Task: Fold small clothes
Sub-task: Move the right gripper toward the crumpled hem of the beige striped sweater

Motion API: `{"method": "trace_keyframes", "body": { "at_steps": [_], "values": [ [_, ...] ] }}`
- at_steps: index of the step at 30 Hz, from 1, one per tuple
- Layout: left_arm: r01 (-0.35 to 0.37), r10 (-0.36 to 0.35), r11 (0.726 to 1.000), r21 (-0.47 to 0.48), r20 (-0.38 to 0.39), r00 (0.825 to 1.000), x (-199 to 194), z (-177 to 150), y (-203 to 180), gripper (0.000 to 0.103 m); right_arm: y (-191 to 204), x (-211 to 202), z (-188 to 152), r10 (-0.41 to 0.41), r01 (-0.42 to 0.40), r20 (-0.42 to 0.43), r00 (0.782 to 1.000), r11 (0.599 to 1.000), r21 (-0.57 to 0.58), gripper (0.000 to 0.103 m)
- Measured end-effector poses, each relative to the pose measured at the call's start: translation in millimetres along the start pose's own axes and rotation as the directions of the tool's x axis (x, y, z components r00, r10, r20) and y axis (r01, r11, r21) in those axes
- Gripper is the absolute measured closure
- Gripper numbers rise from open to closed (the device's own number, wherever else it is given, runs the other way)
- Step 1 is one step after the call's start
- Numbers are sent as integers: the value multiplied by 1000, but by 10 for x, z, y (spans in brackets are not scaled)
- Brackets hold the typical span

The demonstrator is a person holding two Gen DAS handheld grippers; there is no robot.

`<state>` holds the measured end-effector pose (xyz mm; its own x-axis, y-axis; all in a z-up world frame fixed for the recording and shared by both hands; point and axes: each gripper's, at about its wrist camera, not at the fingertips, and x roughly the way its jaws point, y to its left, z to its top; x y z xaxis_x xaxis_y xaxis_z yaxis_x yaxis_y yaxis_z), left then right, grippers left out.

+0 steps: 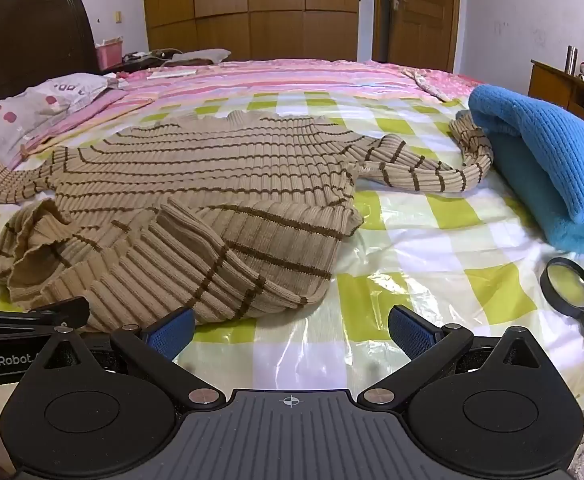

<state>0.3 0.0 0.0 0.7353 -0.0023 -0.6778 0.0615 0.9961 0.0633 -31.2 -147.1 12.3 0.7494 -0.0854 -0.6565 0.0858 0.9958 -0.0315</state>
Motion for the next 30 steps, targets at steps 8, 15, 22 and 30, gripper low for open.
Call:
{"method": "trace_keyframes", "body": {
  "at_steps": [8, 15, 22, 30],
  "values": [
    [7, -7, 1000, -1, 0, 1000, -13, -22, -14, 0, -5, 1, 0, 0, 0, 2, 1000, 1000, -1, 0],
    [14, -14, 1000, -3, -1, 1000, -5, -33, -8, 0, 19, 10, 0, 11, -11, 2, 1000, 1000, 3, 0],
    [20, -20, 1000, -6, 3, 1000, -6, -17, -9, 0, 2, 1, 5, 23, -23, -2, 1000, 1000, 8, 2],
    [21, -21, 1000, -11, 14, 1000, -44, 2, 26, 0, 12, -27, 20, 47, -47, 7, 999, 999, 5, 4]
  ]
}}
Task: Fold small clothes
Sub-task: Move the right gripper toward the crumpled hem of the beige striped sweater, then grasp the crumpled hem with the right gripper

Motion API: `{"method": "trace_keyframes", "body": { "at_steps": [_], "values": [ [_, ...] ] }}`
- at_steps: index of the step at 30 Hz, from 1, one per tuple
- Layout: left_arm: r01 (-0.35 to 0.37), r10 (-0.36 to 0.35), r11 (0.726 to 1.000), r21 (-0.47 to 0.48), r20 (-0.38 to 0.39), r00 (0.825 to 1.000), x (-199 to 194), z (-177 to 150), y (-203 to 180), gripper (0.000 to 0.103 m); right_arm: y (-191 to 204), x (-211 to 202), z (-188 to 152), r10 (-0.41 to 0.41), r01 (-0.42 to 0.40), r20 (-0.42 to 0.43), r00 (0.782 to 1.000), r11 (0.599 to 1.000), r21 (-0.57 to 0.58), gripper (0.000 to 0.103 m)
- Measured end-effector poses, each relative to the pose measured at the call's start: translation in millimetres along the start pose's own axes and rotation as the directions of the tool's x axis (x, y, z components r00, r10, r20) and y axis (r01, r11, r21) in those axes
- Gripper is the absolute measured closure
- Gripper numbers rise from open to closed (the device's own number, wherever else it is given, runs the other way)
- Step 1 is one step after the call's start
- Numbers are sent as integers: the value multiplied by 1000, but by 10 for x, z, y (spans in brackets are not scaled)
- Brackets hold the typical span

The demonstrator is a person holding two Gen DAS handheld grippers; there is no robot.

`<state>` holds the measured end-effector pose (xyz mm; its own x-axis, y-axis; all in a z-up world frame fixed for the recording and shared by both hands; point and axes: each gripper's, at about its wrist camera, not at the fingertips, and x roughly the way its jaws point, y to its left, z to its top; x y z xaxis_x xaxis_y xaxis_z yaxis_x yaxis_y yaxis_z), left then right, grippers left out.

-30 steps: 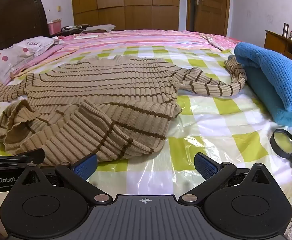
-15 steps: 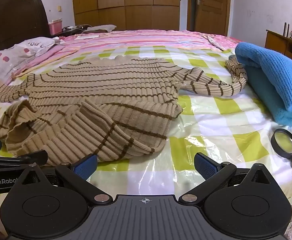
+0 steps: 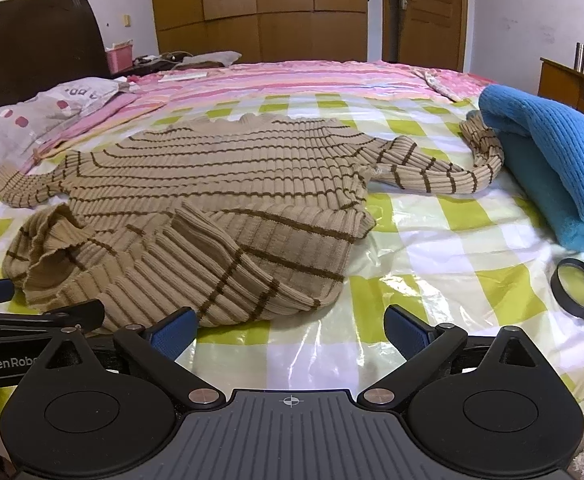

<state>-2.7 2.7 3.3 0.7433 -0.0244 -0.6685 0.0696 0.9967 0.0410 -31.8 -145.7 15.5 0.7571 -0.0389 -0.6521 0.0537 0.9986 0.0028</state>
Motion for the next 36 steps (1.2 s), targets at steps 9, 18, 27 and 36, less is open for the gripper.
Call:
{"method": "trace_keyframes", "body": {
  "at_steps": [9, 18, 27, 36],
  "values": [
    [18, -17, 1000, -25, 31, 999, -76, 78, 151, 0, 42, 2, 97, 36, -35, 22, 999, 999, -29, 6],
    [-16, 18, 999, -29, 101, 995, -157, 281, 492, 0, 50, 194, 293, 74, -72, 26, 997, 995, -75, 19],
    [-2, 2, 1000, -1, 58, 998, 64, 377, 724, 0, 215, 391, 410, 157, -155, -4, 988, 975, -159, 27],
    [56, -58, 995, 78, 20, 998, 182, 468, 835, 10, 274, 589, 476, 228, -242, -95, 969, 953, -181, 64]
  ]
}}
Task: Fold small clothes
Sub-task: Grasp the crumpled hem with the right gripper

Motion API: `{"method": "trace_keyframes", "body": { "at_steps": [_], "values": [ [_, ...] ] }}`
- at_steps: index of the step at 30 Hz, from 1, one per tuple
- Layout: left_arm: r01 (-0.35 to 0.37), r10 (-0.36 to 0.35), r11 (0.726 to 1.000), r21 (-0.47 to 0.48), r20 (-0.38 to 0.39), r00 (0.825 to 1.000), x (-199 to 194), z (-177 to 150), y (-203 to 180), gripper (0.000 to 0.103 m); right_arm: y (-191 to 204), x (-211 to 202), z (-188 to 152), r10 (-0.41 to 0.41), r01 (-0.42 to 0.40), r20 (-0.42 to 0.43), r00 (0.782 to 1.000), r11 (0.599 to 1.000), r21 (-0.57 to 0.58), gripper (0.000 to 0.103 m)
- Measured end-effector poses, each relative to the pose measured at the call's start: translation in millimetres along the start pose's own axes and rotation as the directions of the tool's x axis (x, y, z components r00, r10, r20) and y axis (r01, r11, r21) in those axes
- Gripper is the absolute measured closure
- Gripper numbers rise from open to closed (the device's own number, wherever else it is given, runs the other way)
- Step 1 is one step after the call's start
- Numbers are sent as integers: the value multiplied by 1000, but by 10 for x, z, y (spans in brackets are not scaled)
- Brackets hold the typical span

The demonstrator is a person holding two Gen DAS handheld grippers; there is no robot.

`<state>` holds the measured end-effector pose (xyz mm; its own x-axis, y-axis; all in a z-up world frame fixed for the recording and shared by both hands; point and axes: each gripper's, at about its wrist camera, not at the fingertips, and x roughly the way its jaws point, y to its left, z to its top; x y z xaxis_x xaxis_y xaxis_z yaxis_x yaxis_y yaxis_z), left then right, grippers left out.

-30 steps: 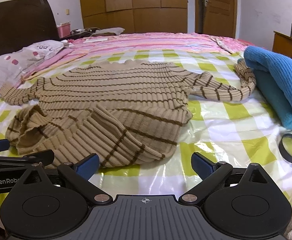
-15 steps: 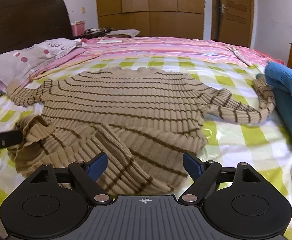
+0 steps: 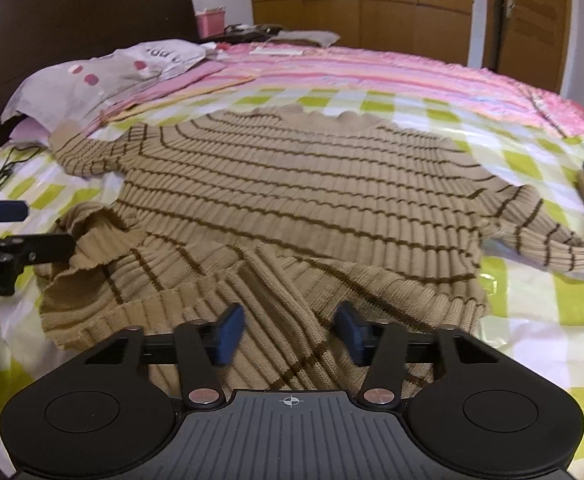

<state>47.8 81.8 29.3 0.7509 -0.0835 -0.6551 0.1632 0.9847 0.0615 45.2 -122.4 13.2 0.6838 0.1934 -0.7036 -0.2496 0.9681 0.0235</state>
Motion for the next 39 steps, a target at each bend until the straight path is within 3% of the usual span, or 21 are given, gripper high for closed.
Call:
{"method": "trace_keyframes", "body": {
  "at_steps": [4, 9, 15, 20, 28, 34, 39],
  "values": [
    [34, -34, 999, 5, -16, 999, -12, 22, 79, 11, -49, 7, 20, 59, -59, -29, 998, 998, 24, 86],
    [58, -58, 998, -5, -31, 998, -33, 17, 126, 11, -86, -38, 22, 114, -112, -47, 992, 993, 34, 96],
    [93, -94, 995, -34, -31, 995, -135, 18, 179, 11, -194, -329, 6, 186, -184, -42, 982, 982, 49, 98],
    [107, -108, 993, -54, -11, 994, -300, -21, 194, 11, -298, -765, -100, 218, -219, -47, 975, 976, -12, 98],
    [136, -136, 991, 4, 3, 991, -563, -138, 56, 11, -381, -1175, -412, 177, -204, -156, 972, 962, -181, 98],
    [161, -161, 986, 31, 5, 987, -670, -232, -28, 11, -323, -1240, -609, 162, -227, -265, 950, 945, -236, 95],
    [167, -167, 986, 1, 18, 986, -686, -258, 33, 11, -259, -1368, -552, 148, -210, -246, 958, 945, -251, 92]
  ]
}}
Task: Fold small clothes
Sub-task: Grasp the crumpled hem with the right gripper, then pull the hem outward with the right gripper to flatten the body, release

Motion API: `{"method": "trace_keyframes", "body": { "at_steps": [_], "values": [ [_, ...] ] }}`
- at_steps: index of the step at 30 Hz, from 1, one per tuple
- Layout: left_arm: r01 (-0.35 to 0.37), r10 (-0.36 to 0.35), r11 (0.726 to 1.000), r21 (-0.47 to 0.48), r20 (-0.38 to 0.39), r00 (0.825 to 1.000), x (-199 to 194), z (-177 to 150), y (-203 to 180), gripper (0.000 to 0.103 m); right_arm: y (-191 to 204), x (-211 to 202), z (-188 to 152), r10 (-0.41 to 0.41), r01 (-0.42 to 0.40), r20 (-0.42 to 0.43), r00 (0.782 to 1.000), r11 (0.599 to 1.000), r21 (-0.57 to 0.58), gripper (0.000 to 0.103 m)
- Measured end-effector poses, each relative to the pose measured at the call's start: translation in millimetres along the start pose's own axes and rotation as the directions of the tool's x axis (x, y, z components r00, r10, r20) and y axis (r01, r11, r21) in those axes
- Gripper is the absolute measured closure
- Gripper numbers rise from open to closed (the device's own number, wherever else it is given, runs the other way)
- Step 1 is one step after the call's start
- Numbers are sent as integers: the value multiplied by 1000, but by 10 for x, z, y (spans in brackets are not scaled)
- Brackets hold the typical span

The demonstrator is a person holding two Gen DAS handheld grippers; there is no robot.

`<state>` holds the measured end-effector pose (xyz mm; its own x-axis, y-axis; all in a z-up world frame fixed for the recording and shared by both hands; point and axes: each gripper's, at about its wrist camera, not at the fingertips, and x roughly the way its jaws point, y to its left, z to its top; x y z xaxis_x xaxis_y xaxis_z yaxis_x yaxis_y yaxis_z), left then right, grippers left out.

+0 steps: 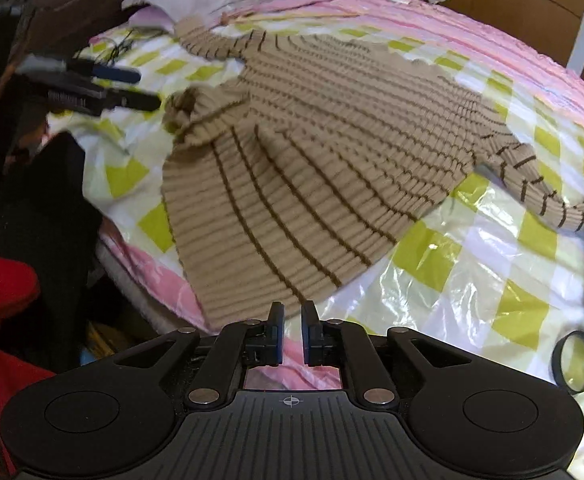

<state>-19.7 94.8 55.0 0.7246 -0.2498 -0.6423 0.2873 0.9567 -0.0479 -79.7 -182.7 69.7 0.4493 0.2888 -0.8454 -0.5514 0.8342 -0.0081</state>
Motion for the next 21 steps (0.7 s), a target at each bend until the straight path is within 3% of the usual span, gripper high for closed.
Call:
{"method": "trace_keyframes", "body": {
  "at_steps": [2, 4, 6, 12, 16, 21],
  "values": [
    [1, -1, 1000, -20, 9, 1000, 4, 5, 38, 11, -15, -64, 96, 23, -25, 52, 998, 999, 45, 89],
    [-4, 5, 999, -43, 20, 1000, 3, 17, 88, 11, -39, -23, 246, 58, -70, 118, 991, 992, 101, 70],
    [-12, 14, 998, -61, 29, 999, -11, 20, 135, 11, -44, 136, 440, 93, -124, 192, 977, 979, 159, 62],
    [-36, 40, 995, -95, 41, 998, -42, 30, 312, 11, -71, 961, 1028, 191, -287, 307, 932, 907, 308, 56],
    [-46, 53, 992, -117, 54, 997, -46, 51, 413, 11, -103, 1429, 1254, 222, -332, 308, 925, 866, 373, 54],
    [-48, 57, 989, -140, 61, 996, -45, 80, 482, 11, -34, 1771, 1363, 259, -360, 289, 922, 849, 387, 52]
  ]
}}
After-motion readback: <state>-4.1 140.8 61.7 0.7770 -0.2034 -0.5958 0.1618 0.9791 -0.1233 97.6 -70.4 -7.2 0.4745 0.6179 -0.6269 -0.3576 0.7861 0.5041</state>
